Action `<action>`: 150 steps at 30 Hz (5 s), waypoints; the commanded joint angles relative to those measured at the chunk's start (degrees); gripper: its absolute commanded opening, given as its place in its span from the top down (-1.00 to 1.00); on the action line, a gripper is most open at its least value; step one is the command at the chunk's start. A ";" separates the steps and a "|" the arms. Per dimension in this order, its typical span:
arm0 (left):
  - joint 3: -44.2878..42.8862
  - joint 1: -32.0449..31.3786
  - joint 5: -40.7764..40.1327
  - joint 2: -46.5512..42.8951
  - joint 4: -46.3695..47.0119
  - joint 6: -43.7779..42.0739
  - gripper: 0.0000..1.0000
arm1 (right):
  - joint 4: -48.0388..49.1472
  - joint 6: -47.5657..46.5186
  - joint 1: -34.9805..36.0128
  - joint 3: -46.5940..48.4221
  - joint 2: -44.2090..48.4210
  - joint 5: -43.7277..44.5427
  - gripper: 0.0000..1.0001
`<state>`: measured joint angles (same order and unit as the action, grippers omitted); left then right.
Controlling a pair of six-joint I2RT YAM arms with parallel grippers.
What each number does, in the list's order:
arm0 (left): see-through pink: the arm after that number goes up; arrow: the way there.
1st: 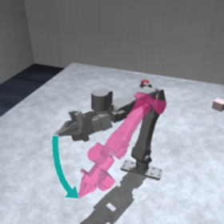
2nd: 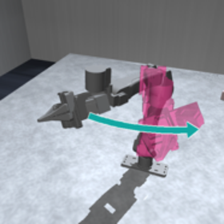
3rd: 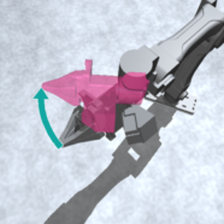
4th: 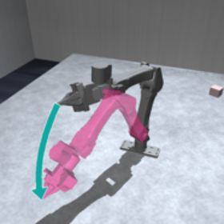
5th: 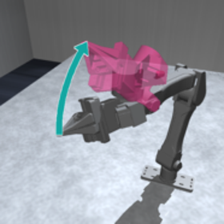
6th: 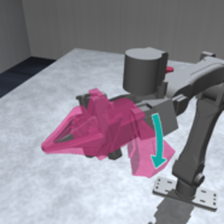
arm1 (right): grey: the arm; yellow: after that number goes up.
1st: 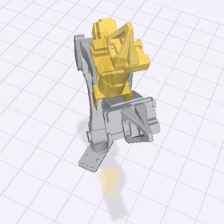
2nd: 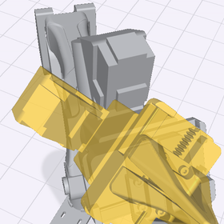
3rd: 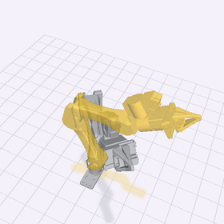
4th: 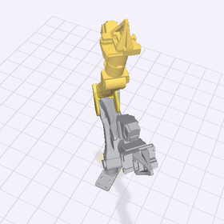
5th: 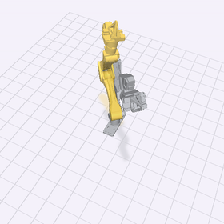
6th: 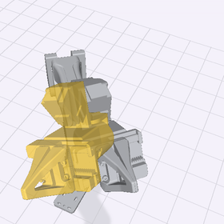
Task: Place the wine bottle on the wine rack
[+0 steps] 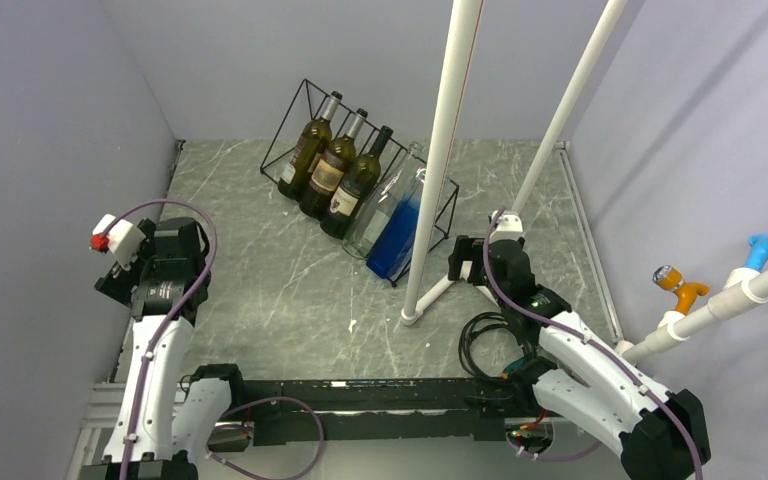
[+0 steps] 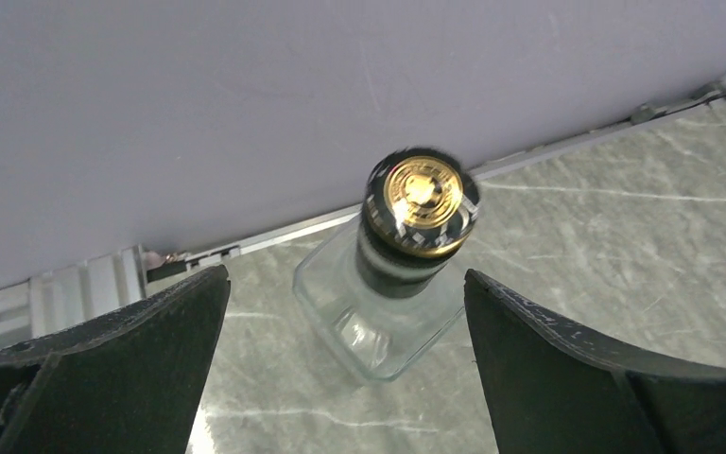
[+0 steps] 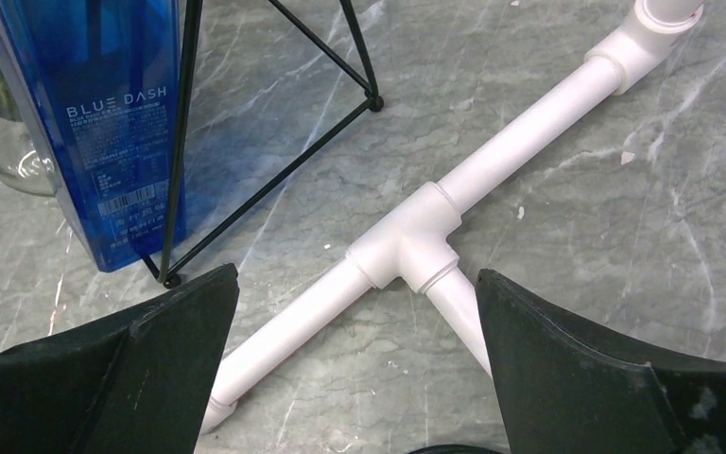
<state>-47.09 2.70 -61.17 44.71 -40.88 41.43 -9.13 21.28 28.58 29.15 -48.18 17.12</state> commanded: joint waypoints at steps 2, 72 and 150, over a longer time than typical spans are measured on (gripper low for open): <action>0.06 2.88 3.00 1.05 11.01 -5.59 -0.99 | 2.93 0.87 -0.10 -0.31 -0.18 -1.24 -0.99; -13.95 7.11 58.26 8.93 26.26 -22.47 1.00 | 2.57 1.25 -0.10 -0.05 -2.53 -1.32 -0.99; -82.36 -12.10 49.53 81.21 29.99 -50.85 1.00 | 8.77 -0.73 -4.45 7.57 -24.13 -0.44 -0.99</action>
<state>-123.15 -9.06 -9.37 125.95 -16.14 -7.14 -2.94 19.73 24.64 34.76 -72.05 17.56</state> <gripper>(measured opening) 0.377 0.994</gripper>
